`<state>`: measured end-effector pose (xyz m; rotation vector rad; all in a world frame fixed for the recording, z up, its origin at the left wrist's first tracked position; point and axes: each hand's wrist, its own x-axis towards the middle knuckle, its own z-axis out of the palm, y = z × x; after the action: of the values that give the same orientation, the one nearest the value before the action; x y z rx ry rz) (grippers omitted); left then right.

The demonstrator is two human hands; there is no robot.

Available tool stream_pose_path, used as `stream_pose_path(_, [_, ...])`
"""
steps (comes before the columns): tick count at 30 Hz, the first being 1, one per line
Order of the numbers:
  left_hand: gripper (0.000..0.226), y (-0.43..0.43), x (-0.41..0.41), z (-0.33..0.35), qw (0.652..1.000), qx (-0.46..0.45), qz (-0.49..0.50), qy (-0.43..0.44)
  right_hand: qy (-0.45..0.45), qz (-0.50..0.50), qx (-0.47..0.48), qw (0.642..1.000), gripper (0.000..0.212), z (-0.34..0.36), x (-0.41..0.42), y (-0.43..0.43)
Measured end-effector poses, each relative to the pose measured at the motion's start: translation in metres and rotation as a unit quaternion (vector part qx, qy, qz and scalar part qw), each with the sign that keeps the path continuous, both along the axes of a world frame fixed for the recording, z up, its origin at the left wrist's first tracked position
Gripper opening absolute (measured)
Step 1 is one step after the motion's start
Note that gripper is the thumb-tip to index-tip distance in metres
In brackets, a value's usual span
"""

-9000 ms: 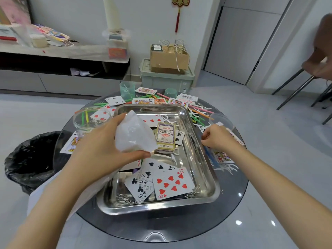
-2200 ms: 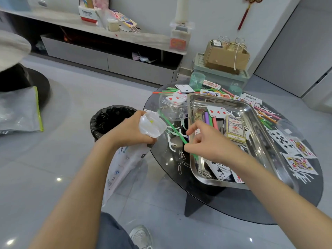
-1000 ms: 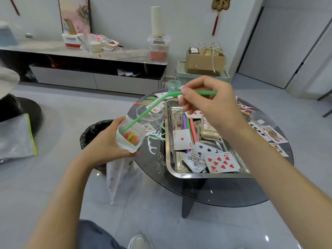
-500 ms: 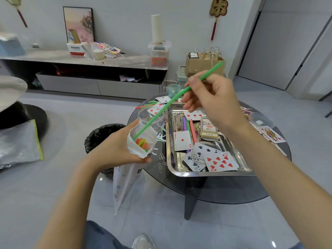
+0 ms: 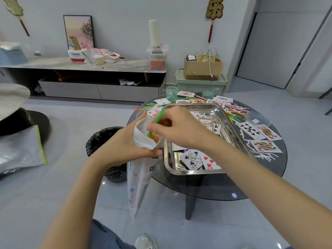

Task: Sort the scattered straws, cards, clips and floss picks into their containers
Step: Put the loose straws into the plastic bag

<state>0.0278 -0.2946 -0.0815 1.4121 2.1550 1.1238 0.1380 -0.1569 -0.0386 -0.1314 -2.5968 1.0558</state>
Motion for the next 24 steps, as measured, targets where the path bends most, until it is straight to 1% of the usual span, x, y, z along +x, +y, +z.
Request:
stream_pose_path(1, [0.084, 0.002, 0.001, 0.0, 1.0, -0.006, 0.003, 0.003, -0.016, -0.008, 0.021, 1.0, 0.02, -0.004, -0.002, 0.0])
stream_pose_path(2, [0.088, 0.004, 0.001, -0.001, 1.0, -0.014, 0.006, 0.004, -0.017, -0.022, 0.014, 1.0, 0.019, -0.006, -0.001, 0.001])
stream_pose_path(3, [0.091, 0.005, 0.002, -0.002, 1.0, -0.018, 0.011, 0.0, 0.004, -0.038, -0.016, 0.999, 0.014, -0.006, 0.001, 0.002])
stream_pose_path(5, [0.091, 0.006, 0.005, -0.002, 1.0, -0.018, 0.024, -0.007, 0.091, -0.06, -0.105, 0.988, 0.006, -0.004, 0.008, 0.01])
stream_pose_path(6, [0.09, 0.007, 0.007, -0.003, 0.999, -0.015, 0.029, -0.007, 0.122, -0.061, -0.131, 0.982, 0.007, -0.002, 0.012, 0.015])
stream_pose_path(7, [0.091, 0.009, 0.008, -0.002, 0.999, -0.018, 0.033, -0.004, 0.128, -0.061, -0.135, 0.981, 0.011, -0.002, 0.015, 0.022])
stream_pose_path(8, [0.094, 0.012, 0.009, -0.002, 0.999, -0.021, 0.037, 0.002, 0.113, -0.069, -0.123, 0.984, 0.015, -0.005, 0.017, 0.029])
stream_pose_path(9, [0.101, 0.014, 0.009, -0.001, 0.999, -0.027, 0.046, 0.004, 0.08, -0.085, -0.088, 0.989, 0.018, -0.009, 0.018, 0.039])
stream_pose_path(10, [0.104, 0.015, 0.009, 0.0, 0.998, -0.03, 0.058, 0.005, 0.027, -0.103, -0.033, 0.994, 0.019, -0.014, 0.017, 0.049])
stream_pose_path(11, [0.102, 0.017, 0.008, 0.001, 0.997, -0.025, 0.07, 0.007, -0.044, -0.12, 0.028, 0.991, 0.018, -0.022, 0.015, 0.06])
stream_pose_path(12, [0.095, 0.019, 0.007, 0.003, 0.997, -0.018, 0.079, 0.01, -0.127, -0.132, 0.077, 0.98, 0.019, -0.032, 0.012, 0.069])
stream_pose_path(13, [0.095, 0.021, 0.005, 0.004, 0.996, -0.013, 0.087, 0.01, -0.205, -0.141, 0.11, 0.962, 0.028, -0.043, 0.009, 0.076])
stream_pose_path(14, [0.107, 0.023, 0.004, 0.005, 0.995, -0.009, 0.094, 0.007, -0.259, -0.146, 0.132, 0.946, 0.039, -0.054, 0.006, 0.081])
stream_pose_path(15, [0.114, 0.024, 0.002, 0.005, 0.995, -0.007, 0.102, 0.002, -0.282, -0.152, 0.15, 0.935, 0.047, -0.064, 0.002, 0.084])
stream_pose_path(16, [0.113, 0.026, -0.001, 0.003, 0.994, -0.006, 0.109, -0.001, -0.282, -0.162, 0.165, 0.931, 0.053, -0.073, -0.005, 0.086])
stream_pose_path(17, [0.104, 0.028, -0.003, 0.001, 0.994, -0.001, 0.111, -0.002, -0.27, -0.175, 0.173, 0.931, 0.057, -0.08, -0.011, 0.086])
stream_pose_path(18, [0.088, 0.029, -0.005, -0.003, 0.994, -0.002, 0.11, 0.002, -0.258, -0.19, 0.18, 0.93, 0.064, -0.086, -0.017, 0.084])
stream_pose_path(19, [0.077, 0.03, -0.008, -0.006, 0.994, -0.009, 0.112, 0.006, -0.253, -0.201, 0.189, 0.928, 0.07, -0.092, -0.023, 0.083])
stream_pose_path(20, [0.075, 0.031, -0.012, -0.012, 0.994, -0.017, 0.107, 0.008, -0.258, -0.205, 0.198, 0.923, 0.074, -0.098, -0.029, 0.083])
stream_pose_path(21, [0.082, 0.032, -0.016, -0.017, 0.995, -0.024, 0.101, 0.011, -0.267, -0.207, 0.202, 0.919, 0.074, -0.102, -0.033, 0.082])
stream_pose_path(24, [0.116, 0.031, -0.025, -0.027, 0.992, -0.062, 0.111, 0.012, -0.293, -0.213, 0.19, 0.912, 0.075, -0.106, -0.037, 0.083])
